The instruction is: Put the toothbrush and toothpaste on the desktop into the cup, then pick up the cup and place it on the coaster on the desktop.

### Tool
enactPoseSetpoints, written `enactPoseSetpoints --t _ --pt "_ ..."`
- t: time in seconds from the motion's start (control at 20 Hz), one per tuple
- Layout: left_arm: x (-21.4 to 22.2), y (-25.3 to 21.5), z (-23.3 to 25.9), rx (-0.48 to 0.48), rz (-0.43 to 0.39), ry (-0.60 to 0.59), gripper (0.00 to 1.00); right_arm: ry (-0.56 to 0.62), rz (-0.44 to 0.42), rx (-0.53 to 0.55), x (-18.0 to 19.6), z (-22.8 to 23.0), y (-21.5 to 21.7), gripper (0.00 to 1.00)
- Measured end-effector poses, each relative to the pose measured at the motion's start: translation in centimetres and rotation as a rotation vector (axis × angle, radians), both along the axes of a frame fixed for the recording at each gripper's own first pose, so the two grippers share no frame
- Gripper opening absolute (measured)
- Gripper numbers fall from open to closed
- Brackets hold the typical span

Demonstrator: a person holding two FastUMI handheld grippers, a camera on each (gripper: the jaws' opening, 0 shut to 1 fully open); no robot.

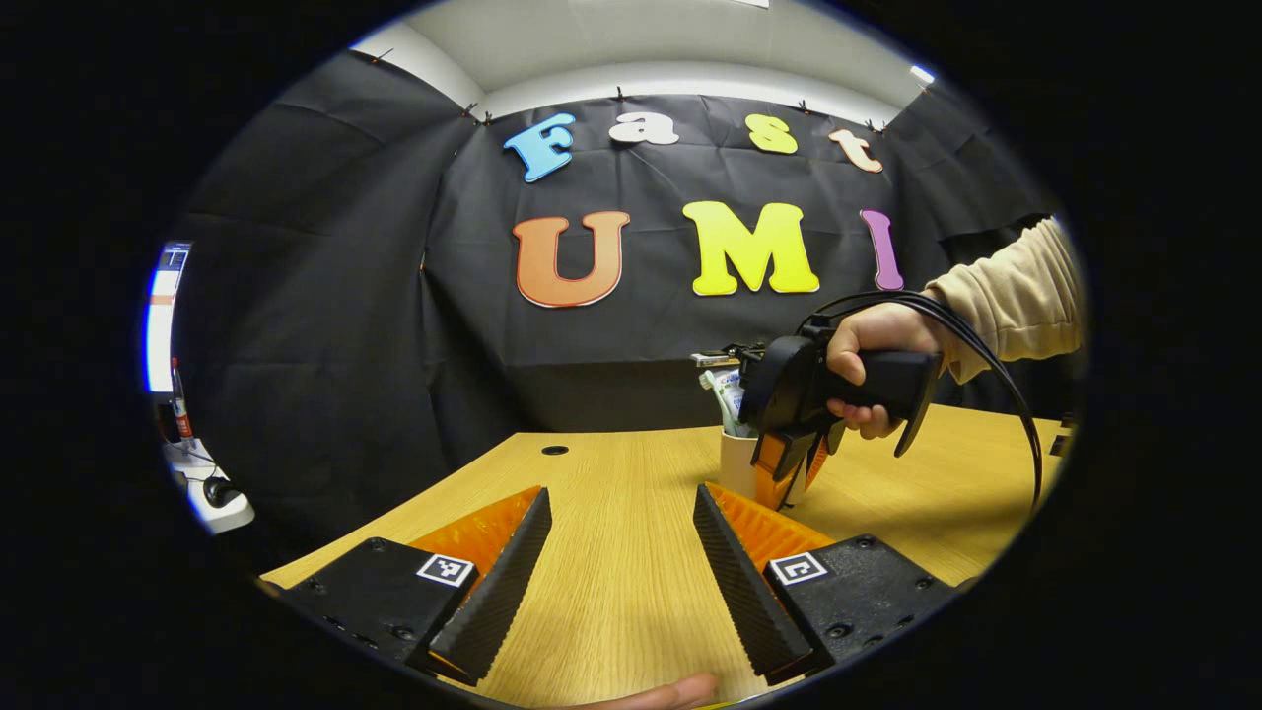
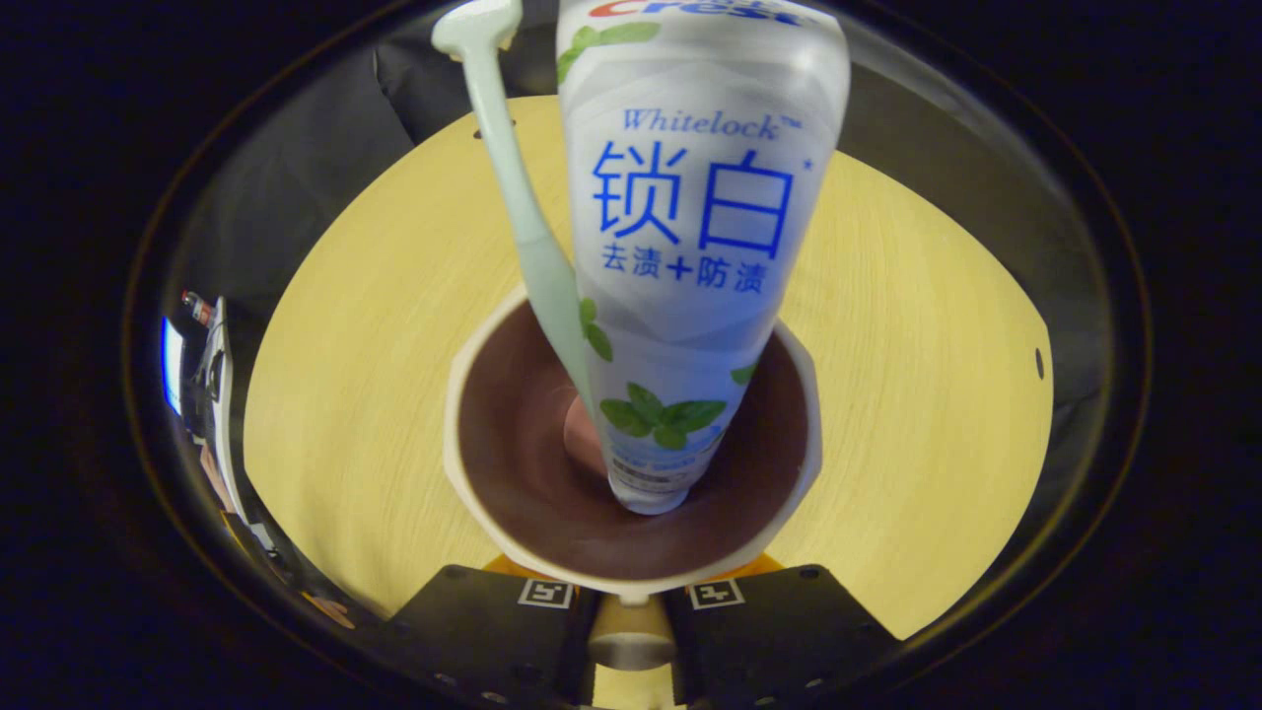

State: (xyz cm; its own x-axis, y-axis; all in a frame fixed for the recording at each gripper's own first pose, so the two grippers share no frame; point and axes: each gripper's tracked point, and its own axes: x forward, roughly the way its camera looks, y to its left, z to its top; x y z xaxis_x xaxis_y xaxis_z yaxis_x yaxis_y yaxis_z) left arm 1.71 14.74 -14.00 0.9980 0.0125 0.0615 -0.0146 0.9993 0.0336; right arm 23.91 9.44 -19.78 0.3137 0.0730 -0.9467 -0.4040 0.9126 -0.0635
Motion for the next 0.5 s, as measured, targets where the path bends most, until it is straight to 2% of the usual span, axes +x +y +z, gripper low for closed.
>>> enactPoseSetpoints --t 0.35,0.5 --pt "-0.5 -1.5 -0.3 -0.03 -0.016 0.034 0.93 -0.032 0.026 0.01 0.1 0.9 0.0 0.3" --pt "-1.0 -2.4 -0.4 -0.023 -0.019 0.047 0.93 -0.086 0.003 0.059 -0.2 2.3 -0.1 0.78"
